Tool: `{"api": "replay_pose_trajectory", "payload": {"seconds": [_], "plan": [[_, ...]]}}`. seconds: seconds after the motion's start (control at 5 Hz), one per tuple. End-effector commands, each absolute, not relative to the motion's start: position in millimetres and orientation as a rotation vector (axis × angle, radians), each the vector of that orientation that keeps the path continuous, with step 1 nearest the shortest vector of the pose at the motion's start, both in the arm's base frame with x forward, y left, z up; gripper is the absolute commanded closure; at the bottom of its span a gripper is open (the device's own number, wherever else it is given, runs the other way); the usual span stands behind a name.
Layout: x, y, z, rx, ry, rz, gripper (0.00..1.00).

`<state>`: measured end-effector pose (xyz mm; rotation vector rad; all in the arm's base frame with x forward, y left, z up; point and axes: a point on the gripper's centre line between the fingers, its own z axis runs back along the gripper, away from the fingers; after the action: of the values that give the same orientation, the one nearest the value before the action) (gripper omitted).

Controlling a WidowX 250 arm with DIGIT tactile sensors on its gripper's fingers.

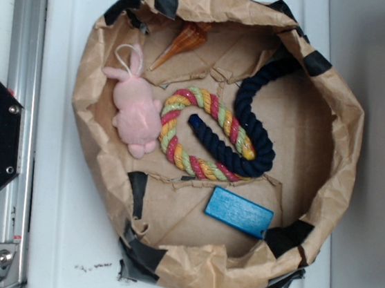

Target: Grab the blue block.

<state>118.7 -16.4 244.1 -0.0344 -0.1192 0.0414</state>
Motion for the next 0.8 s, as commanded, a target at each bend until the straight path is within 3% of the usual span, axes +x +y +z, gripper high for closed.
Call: {"api": "replay_pose_trajectory", "payload": {"seconds": [0.0, 0.2, 0.4, 0.6], "plan": [[119, -16, 244, -0.034, -0.119, 0.041, 0.0], [169, -12, 227, 0.004, -0.213, 0.002, 0.0], [220, -9, 210, -0.023, -0.295, -0.07, 0.0], [270, -14, 173, -0.008, -0.283, -0.153, 0.0]]}}
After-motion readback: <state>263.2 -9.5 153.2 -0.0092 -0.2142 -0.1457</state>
